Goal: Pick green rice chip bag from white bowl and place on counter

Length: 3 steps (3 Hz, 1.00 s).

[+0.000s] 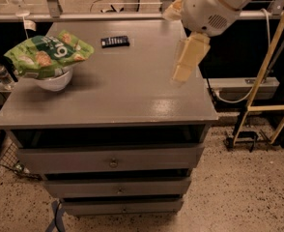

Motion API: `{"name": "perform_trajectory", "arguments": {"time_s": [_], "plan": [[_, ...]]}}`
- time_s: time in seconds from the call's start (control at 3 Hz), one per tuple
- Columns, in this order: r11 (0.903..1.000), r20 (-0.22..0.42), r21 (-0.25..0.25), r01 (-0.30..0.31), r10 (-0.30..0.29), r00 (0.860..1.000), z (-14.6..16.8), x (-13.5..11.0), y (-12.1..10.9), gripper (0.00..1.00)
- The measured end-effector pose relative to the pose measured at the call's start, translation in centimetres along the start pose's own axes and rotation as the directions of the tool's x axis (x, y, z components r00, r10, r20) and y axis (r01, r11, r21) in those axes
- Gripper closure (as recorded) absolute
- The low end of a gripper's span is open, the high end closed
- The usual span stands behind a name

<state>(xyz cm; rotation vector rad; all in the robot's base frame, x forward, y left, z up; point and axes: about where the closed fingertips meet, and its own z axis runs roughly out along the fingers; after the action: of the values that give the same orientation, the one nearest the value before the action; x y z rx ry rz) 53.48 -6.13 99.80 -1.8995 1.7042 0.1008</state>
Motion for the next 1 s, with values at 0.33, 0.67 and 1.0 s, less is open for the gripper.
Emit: {"name": "perform_trajectory", "arguments": {"time_s": [0.33, 0.67, 1.0], "plan": [[0.9944, 0.102, -0.011, 0.105, -0.103, 0.989, 3.9, -6.1, -2.3, 0.00], [0.9944, 0.102, -0.011, 0.105, -0.103, 0.989, 3.9, -6.1, -2.3, 0.00], [0.9881, 0.120, -0.025, 0.152, -0.148, 0.982, 5.6, -7.1, -3.8, 0.00]]}}
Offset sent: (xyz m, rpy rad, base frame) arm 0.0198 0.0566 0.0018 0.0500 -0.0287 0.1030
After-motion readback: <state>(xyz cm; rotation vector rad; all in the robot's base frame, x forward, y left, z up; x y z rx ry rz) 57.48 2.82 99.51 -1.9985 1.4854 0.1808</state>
